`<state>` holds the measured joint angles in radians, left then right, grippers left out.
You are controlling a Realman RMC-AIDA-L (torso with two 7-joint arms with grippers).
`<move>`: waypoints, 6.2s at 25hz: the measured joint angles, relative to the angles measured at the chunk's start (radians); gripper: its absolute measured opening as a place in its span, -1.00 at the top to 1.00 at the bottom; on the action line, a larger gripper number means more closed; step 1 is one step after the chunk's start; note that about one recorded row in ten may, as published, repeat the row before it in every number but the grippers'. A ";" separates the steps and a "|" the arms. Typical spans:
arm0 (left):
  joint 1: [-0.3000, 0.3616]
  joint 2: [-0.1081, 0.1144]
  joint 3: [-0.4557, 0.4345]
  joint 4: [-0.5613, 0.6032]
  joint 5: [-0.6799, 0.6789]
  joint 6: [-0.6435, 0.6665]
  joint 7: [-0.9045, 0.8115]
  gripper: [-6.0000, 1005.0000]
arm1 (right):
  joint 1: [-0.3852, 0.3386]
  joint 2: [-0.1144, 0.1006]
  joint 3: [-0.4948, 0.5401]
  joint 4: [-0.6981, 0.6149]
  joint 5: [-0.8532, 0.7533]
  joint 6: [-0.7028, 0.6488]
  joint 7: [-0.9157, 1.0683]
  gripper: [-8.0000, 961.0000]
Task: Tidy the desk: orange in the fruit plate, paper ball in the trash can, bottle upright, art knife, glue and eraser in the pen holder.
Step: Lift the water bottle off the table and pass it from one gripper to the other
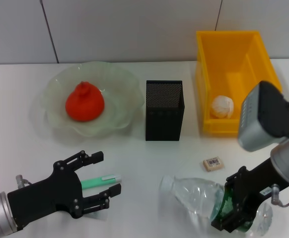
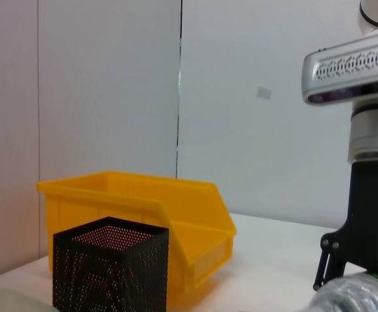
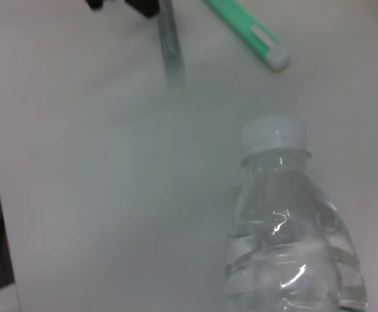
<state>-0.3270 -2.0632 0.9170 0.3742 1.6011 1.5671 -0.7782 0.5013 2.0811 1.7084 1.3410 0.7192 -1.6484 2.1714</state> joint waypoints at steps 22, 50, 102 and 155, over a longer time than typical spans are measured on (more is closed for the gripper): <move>0.002 -0.004 -0.214 -0.067 -0.006 0.179 -0.010 -0.57 | -0.223 0.004 0.349 -0.057 0.396 -0.013 -0.455 -0.57; -0.185 -0.012 -0.188 -0.267 0.007 0.311 -0.079 -0.57 | -0.135 0.005 0.433 -0.712 0.799 -0.069 -1.161 -0.57; -0.241 -0.017 -0.174 -0.293 0.006 0.296 -0.142 -0.55 | 0.053 0.010 0.386 -0.992 0.807 -0.018 -1.253 -0.57; -0.227 -0.006 -0.122 -0.202 0.009 0.332 -0.131 0.13 | -0.056 -0.001 0.311 -0.760 0.782 -0.042 -1.068 -0.75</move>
<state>-0.5536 -2.0694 0.7946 0.1722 1.6106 1.8987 -0.9096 0.4457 2.0796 2.0191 0.5814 1.5008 -1.6905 1.1037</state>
